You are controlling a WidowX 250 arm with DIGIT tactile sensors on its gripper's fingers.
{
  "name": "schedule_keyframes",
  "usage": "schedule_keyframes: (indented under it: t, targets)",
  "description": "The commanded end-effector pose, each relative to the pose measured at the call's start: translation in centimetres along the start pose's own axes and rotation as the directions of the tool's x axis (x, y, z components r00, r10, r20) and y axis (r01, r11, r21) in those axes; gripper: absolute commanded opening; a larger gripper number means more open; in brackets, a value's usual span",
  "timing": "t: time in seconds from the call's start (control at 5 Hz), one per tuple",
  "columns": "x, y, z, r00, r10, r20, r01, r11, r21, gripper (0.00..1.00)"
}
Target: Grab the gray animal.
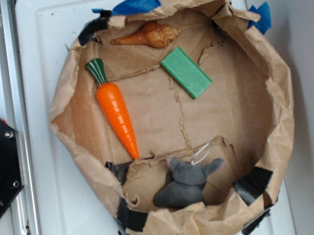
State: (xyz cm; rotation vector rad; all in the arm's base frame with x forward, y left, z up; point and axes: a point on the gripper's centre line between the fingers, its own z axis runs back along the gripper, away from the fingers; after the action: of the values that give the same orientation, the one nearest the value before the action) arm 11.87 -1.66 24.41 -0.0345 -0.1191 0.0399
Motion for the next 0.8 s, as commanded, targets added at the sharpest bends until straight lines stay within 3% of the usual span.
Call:
schedule_keyframes:
  t: [0.0,0.2,0.4,0.6]
  targets:
    - [0.0,0.0,0.0,1.000,0.000,0.000,0.000,1.000,0.000,1.00]
    - [4.9,-0.4,-1.2,0.991,0.113,0.069,-0.118,0.991,0.061,1.00]
    - [7.5,-1.1,-2.3,0.968,0.232,0.091,-0.238,0.969,0.066,1.00]
    - [8.1,-1.6,-3.7,0.878,0.464,0.120,-0.473,0.879,0.060,1.00]
